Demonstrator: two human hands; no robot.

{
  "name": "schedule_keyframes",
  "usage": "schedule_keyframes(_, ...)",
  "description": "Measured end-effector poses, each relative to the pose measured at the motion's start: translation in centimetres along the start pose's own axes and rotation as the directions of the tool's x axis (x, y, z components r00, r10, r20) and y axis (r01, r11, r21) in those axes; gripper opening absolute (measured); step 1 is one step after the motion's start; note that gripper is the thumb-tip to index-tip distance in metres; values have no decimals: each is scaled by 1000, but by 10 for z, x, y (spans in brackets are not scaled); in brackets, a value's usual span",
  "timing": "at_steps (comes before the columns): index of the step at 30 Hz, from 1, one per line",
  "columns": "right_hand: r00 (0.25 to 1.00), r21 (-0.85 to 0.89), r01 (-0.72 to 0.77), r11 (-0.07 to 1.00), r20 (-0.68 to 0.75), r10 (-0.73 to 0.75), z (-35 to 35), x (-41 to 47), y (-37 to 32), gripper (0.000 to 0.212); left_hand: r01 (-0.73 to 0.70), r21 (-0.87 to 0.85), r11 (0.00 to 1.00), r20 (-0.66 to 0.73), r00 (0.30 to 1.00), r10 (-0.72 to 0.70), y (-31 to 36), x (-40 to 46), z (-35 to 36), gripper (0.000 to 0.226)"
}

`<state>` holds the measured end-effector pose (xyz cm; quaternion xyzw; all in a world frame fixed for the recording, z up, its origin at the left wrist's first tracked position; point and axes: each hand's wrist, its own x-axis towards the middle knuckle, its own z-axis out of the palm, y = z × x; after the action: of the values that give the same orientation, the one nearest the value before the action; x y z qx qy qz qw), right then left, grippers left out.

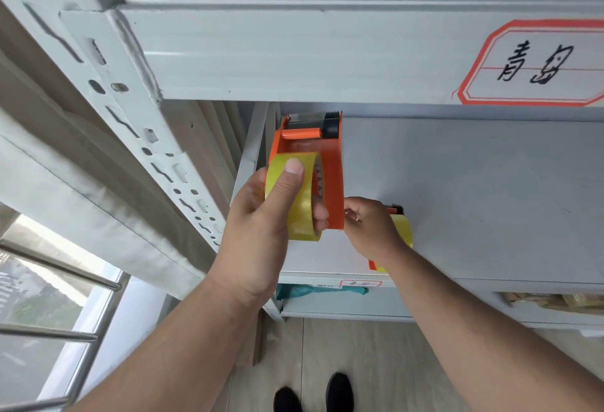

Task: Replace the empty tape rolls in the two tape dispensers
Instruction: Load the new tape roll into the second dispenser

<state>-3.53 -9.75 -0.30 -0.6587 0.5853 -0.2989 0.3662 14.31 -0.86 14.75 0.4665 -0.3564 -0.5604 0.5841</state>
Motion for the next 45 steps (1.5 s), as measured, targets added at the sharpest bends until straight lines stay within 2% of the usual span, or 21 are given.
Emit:
schedule_keyframes(5,999,91,-33,995,29,30,4,-2,-6,14,-2,-25,1000,4,1000,2,0,3,1,48)
schedule_keyframes(10,989,240,-145,960,72,131,11,-9,-15,14,18,-73,997,-17,1000,-20,-1,10,-1,32)
schedule_keyframes(13,959,402,-282,871,122,254,19,-23,-22,14,25,-55,998,-20,999,-26,-9,18,-3,29)
schedule_keyframes(17,908,566,-418,711,233,348,30,-44,-27,18,47,-4,999,-46,998,-47,-24,30,-6,23)
schedule_keyframes(21,884,591,-467,658,306,353,35,-58,-28,15,102,35,994,-73,992,-100,-41,36,-15,26)
schedule_keyframes(26,880,584,-474,659,318,352,36,-65,-26,15,115,86,990,-86,990,-108,-50,37,-18,26)
schedule_keyframes(31,878,573,-478,665,310,364,34,-64,-27,16,128,141,982,-160,982,-105,-51,36,-14,52)
schedule_keyframes(36,883,548,-469,693,297,363,33,-62,-28,19,133,22,991,-82,988,-131,-46,36,-16,47)
schedule_keyframes(38,885,550,-466,693,291,364,34,-62,-28,20,104,53,993,-64,993,-101,-45,35,-15,43)
schedule_keyframes(45,886,581,-463,669,274,375,33,-53,-27,16,74,124,990,-101,993,-61,-46,26,-10,61)
